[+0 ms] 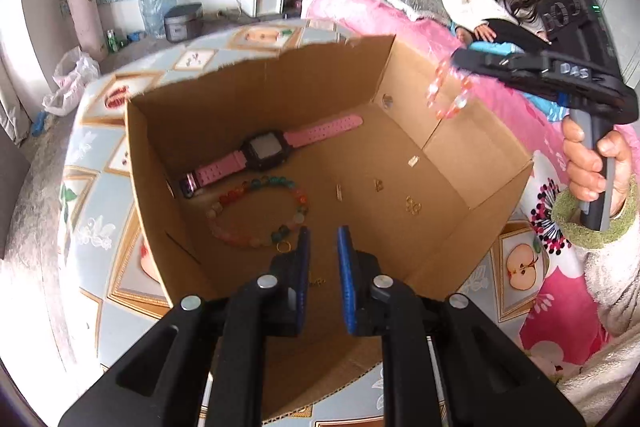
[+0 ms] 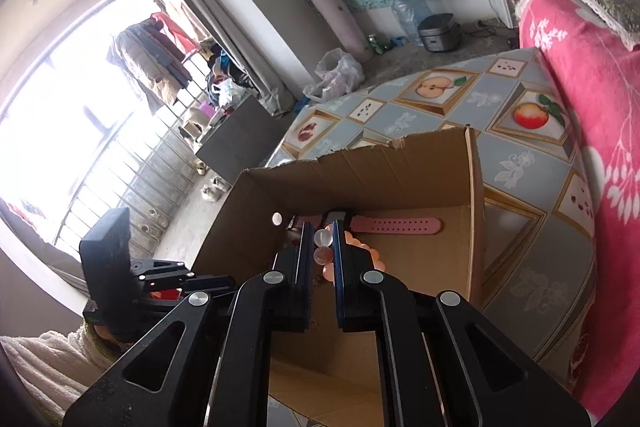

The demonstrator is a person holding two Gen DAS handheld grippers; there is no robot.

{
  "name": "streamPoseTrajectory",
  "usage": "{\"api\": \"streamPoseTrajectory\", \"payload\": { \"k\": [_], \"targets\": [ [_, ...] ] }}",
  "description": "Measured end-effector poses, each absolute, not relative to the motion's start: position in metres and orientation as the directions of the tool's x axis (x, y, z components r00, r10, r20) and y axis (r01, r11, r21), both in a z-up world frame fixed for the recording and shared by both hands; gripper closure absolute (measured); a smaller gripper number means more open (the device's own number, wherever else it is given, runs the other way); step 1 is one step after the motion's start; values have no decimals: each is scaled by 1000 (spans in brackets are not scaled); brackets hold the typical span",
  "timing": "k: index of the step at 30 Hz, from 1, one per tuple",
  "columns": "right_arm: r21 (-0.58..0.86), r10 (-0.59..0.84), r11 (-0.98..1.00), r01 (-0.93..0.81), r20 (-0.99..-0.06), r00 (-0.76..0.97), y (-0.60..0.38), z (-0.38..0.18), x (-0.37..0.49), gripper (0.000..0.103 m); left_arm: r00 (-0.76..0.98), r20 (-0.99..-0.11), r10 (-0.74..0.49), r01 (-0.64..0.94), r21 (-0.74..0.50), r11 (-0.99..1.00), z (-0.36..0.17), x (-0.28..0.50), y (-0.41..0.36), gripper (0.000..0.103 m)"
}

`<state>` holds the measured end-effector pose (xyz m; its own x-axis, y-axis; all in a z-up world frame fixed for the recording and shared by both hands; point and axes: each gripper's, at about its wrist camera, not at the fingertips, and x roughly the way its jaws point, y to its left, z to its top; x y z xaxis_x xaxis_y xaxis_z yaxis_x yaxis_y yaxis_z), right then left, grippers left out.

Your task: Organize jewelry

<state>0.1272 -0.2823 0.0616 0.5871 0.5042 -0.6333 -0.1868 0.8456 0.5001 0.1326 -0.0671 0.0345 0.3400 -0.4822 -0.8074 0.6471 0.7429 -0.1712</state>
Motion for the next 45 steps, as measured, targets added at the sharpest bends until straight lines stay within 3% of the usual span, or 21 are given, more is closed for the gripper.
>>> {"api": "streamPoseTrajectory", "payload": {
  "k": [3,8,14,16,19,23,25,27,30,34,45],
  "targets": [
    [445,454,881,-163,-694,559,-274,57,135,96,392,-763,-514,645,-170,745,44,125,-61,83],
    [223,240,970,-100,-793,561,-265,54,138,87,418,-708,-569,641,-214,737,51,115,-51,82],
    [179,177,982,-60,-762,622,-273,76,111,87,449,-676,-585,619,-237,749,53,104,-35,78],
    [182,169,982,-48,-738,653,-275,86,98,80,475,-665,-576,604,-230,763,55,99,-30,75],
    [198,162,980,-31,-690,705,-275,102,71,67,526,-648,-550,582,-197,789,59,86,-25,62],
    [220,175,975,-42,-632,755,-265,112,31,50,600,-613,-514,536,-168,827,65,67,-21,29],
    [221,176,974,-47,-608,774,-257,114,12,36,634,-587,-504,516,-165,841,71,56,-20,21],
    [227,173,973,-43,-595,785,-249,112,-7,30,662,-572,-485,490,-160,857,75,49,-20,7],
    [219,137,976,-3,-600,788,-240,105,-21,18,704,-556,-441,446,-136,884,81,38,-24,5],
    [141,25,987,83,-633,774,-227,92,-27,11,733,-584,-348,371,-85,925,82,32,-35,5],
    [27,-149,976,215,-635,758,-221,87,-34,8,729,-675,-116,168,12,986,70,31,-51,5]
  ]
}}
